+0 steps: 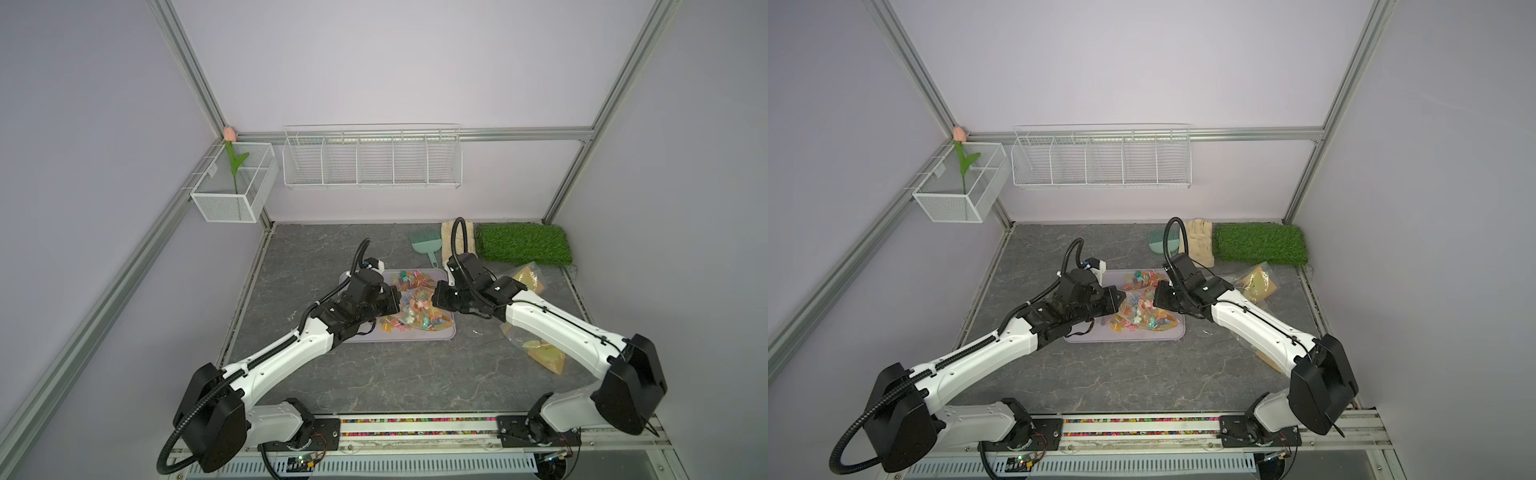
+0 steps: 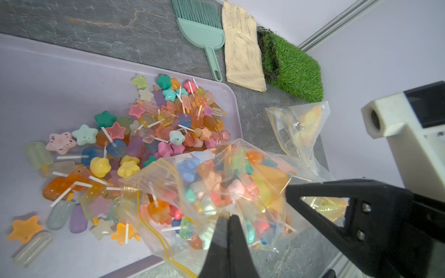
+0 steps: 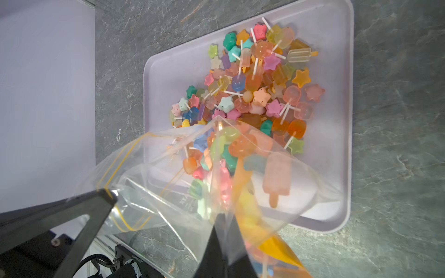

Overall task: Pour candies out of the ziploc bag
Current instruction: 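Pick up the ziploc bag from the center of the board, then pour the candies out of the ziploc bag onto the tray.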

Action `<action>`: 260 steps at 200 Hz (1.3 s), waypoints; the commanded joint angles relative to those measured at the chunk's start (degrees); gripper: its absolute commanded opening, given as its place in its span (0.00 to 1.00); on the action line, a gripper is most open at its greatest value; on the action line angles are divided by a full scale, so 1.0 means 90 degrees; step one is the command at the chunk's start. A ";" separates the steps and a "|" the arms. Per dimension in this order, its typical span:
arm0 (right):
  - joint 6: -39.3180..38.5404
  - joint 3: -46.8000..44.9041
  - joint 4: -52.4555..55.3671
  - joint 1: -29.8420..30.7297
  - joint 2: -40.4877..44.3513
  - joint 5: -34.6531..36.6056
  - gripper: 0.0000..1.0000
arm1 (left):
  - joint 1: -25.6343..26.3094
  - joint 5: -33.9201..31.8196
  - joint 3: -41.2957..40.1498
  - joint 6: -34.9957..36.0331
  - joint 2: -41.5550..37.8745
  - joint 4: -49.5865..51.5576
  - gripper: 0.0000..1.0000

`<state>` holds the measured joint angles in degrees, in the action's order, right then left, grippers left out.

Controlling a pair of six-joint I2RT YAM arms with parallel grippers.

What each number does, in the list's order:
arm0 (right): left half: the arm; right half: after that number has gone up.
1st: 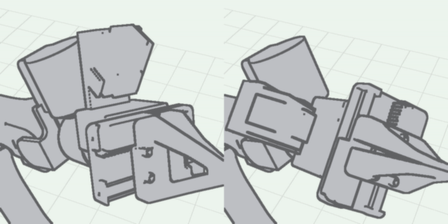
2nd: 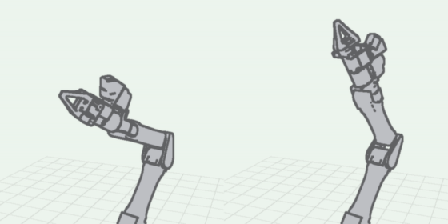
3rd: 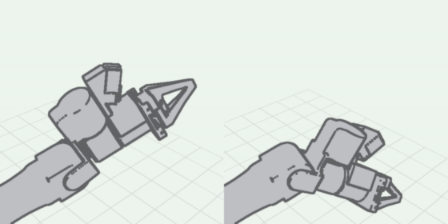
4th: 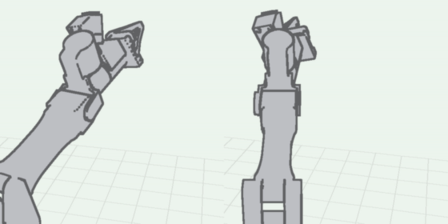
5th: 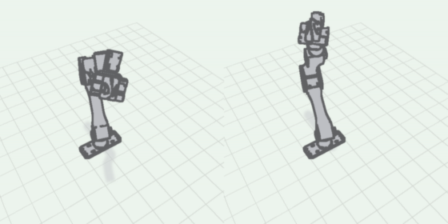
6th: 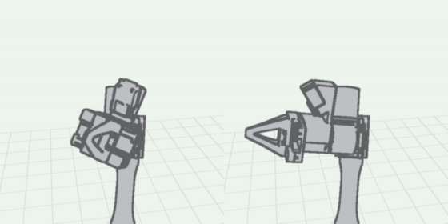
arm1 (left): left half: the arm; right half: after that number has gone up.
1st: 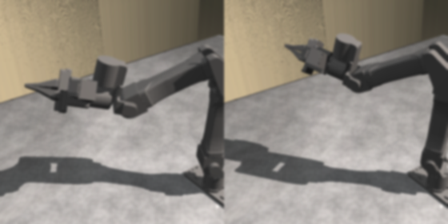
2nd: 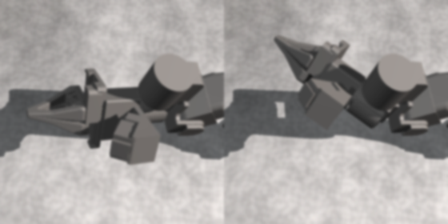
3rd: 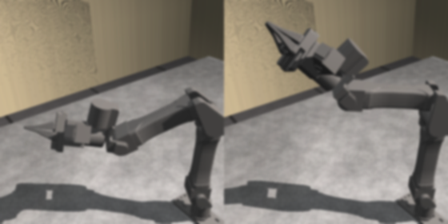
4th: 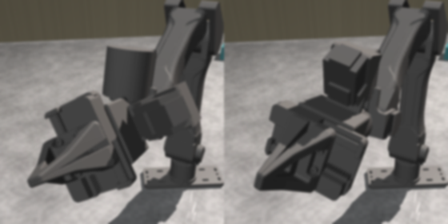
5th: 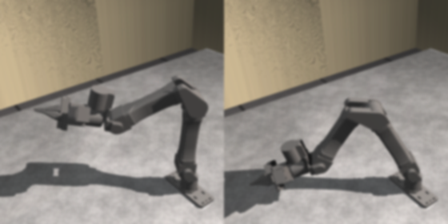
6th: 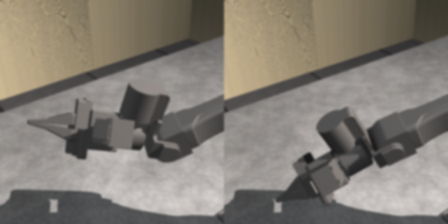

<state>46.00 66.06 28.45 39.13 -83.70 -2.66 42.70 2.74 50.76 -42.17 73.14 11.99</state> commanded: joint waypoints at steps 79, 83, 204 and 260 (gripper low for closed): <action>-0.0379 0.0806 -0.0417 -0.0280 -0.0523 -0.0602 0.07 | -0.0358 -0.0048 0.0054 -0.0021 0.0392 -0.0570 0.00; -0.0388 0.0837 -0.0417 -0.0293 -0.0539 -0.0620 0.07 | -0.0367 -0.0051 0.0056 -0.0025 0.0403 -0.0572 0.00; -0.0622 0.1740 -0.0182 -0.0496 -0.1124 -0.0799 0.07 | -0.0701 -0.0044 -0.0103 -0.0060 0.0783 -0.0902 0.00; -0.0687 0.1955 -0.0115 -0.0526 -0.1218 -0.0867 0.07 | -0.0748 0.0025 -0.0055 -0.0051 0.0793 -0.0951 0.00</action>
<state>41.41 81.45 28.53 34.89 -94.54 -9.41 36.36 2.87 50.26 -42.39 80.07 5.69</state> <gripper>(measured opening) 0.067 0.046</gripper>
